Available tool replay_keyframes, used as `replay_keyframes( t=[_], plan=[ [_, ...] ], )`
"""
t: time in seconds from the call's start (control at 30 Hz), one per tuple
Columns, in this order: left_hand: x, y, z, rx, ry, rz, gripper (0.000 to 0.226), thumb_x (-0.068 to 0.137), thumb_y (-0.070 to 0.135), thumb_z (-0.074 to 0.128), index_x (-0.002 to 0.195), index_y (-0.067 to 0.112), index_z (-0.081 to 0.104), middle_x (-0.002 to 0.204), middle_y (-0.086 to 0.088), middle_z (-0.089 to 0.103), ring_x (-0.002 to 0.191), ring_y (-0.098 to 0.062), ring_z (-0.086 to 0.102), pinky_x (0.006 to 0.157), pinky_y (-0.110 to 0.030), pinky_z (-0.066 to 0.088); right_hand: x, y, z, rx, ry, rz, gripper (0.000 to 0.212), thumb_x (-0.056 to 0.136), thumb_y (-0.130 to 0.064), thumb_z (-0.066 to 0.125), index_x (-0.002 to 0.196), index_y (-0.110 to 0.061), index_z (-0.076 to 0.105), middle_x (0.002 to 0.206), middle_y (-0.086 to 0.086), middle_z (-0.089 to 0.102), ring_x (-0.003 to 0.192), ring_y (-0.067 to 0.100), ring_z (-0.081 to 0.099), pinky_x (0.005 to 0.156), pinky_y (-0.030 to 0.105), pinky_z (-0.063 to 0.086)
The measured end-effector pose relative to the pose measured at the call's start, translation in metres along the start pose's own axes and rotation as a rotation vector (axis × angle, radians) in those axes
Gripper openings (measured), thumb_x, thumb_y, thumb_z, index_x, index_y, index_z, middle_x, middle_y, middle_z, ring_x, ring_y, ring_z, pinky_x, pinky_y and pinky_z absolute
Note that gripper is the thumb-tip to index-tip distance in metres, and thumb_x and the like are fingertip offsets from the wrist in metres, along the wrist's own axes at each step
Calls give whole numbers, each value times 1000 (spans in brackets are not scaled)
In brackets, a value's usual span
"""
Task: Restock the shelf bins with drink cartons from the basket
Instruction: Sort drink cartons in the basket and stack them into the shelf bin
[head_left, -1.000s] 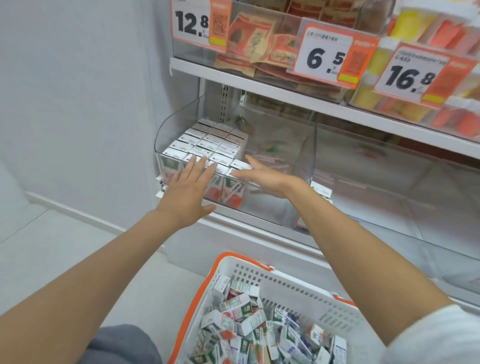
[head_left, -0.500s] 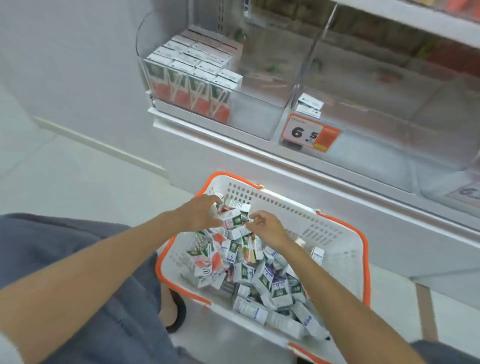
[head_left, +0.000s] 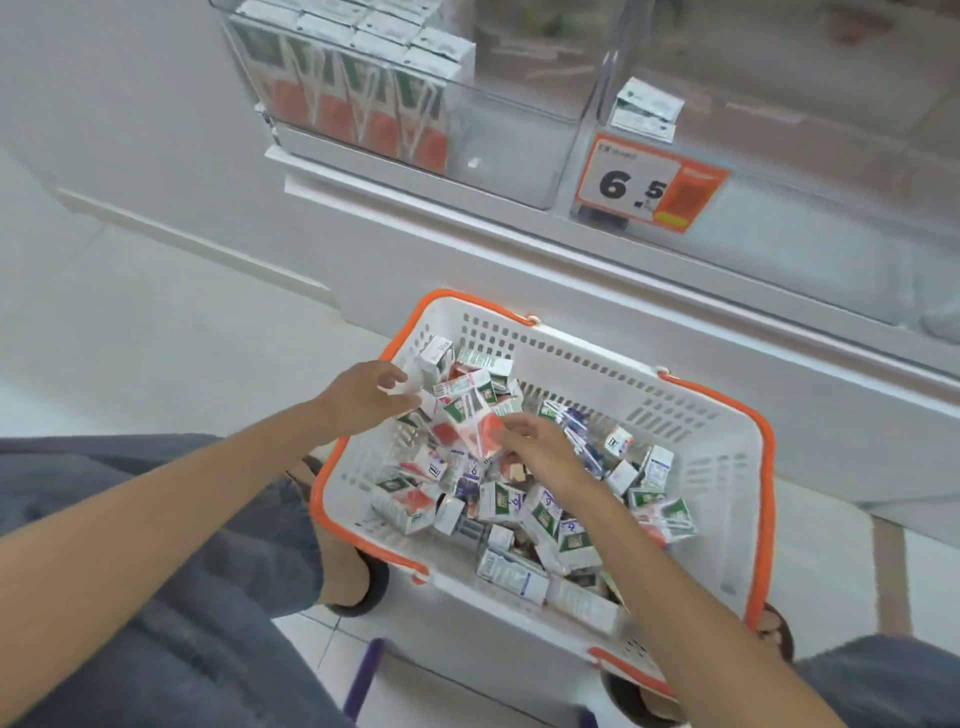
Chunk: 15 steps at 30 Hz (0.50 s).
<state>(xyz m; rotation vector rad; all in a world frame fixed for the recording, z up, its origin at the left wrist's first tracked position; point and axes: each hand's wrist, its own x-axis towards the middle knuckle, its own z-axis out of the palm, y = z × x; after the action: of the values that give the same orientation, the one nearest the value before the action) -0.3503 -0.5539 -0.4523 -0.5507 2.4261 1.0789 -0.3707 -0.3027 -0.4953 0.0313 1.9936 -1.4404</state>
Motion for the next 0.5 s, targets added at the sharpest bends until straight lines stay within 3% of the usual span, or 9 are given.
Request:
replay_keyframes(
  t=[0.1,0.17,0.23,0.3,0.33,0.4,0.5],
  plan=[
    [-7,15,1,-479,-264,-144,78,73,51,76,135,17,43,130,1,54,115,-19,58,96,-35,50,-1,-31,0,147,-82,-69,32,86,-28,72,115,-16,66,109,2,71,91,19,71,81,30,58],
    [-11,20,-1,-636,-385,-99,67,76,39,76,132,11,51,121,-4,67,109,-21,65,95,-35,52,3,-46,11,186,-173,-89,30,87,-25,71,115,-16,66,104,-2,73,90,18,72,74,24,57],
    [-12,22,-7,-662,-269,-44,47,81,18,76,124,8,60,111,-9,71,105,-25,68,87,-33,57,8,-51,21,134,-184,-110,27,91,-32,66,115,-21,67,110,-4,72,98,17,70,82,26,56],
    [-9,19,-15,-628,-40,-49,42,77,7,78,116,4,62,109,-13,70,103,-29,68,78,-32,59,17,-49,25,54,-110,-124,21,94,-36,61,113,-28,65,126,-2,64,110,16,63,92,28,50],
    [-7,16,-19,-631,40,-62,44,75,5,80,115,4,61,108,-14,69,101,-29,68,79,-35,59,23,-47,26,-11,-78,-129,20,94,-35,61,113,-31,62,131,-3,60,113,15,60,89,23,48],
    [-4,10,-24,-657,106,-79,42,73,5,81,111,4,62,107,-17,68,100,-32,68,85,-45,58,39,-41,31,-196,-68,-120,30,92,-31,65,120,-32,56,135,-5,55,117,13,55,80,15,45],
    [-1,5,-27,-591,136,-75,32,71,8,83,99,8,68,101,-17,71,91,-31,69,86,-49,57,66,-27,51,-335,-107,-101,58,88,-26,70,141,-22,45,143,-5,48,124,12,47,97,24,44]
  ],
)
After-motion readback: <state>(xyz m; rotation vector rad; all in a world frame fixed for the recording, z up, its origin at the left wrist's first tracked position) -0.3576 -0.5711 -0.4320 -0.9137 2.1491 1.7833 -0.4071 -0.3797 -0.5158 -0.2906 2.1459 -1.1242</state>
